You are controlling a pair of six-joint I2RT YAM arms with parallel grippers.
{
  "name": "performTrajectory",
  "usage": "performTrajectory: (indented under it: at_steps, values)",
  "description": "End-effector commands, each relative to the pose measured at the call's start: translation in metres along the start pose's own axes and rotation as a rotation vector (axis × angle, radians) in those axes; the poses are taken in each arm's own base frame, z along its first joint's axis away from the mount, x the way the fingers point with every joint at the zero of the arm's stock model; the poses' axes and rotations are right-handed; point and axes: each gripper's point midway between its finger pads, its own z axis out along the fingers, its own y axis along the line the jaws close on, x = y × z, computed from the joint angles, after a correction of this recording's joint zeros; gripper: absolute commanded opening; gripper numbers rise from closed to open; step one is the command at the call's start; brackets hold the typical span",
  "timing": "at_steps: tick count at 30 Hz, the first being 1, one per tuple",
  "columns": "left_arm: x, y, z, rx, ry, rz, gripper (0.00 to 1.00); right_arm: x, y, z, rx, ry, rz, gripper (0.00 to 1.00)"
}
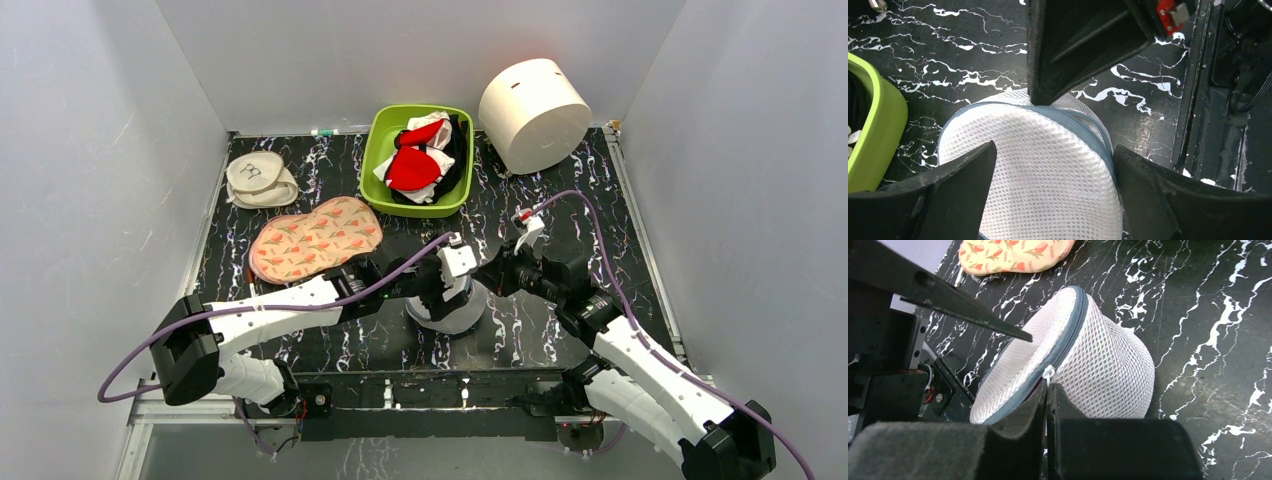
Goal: Unzip the laundry bag and remove the bra
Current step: Unzip the laundry bag at the center of the board.
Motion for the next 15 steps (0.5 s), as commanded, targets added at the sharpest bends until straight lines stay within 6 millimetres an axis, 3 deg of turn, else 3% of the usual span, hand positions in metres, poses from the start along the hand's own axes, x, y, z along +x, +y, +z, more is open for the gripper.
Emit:
performTrajectory:
  at_steps: [1, 5, 9, 13, 15]
  values:
    - [-0.022, 0.005, -0.002, -0.032, -0.045, -0.014, 0.89, -0.019, 0.02, -0.003, -0.081, -0.066, -0.006, 0.0]
    - [-0.016, 0.014, 0.001, -0.082, -0.019, -0.015, 0.9, -0.02, 0.022, -0.005, -0.086, -0.065, -0.001, 0.0]
    - [-0.012, 0.025, 0.0, -0.142, 0.018, -0.006, 0.67, -0.02, 0.017, -0.007, -0.054, -0.069, -0.003, 0.0]
    - [-0.013, 0.031, -0.002, -0.173, 0.028, 0.005, 0.4, -0.022, -0.001, -0.011, 0.06, -0.086, 0.026, 0.0]
    - [-0.015, 0.031, -0.005, -0.172, 0.02, 0.009, 0.33, -0.026, -0.01, -0.01, 0.109, -0.115, 0.042, 0.0]
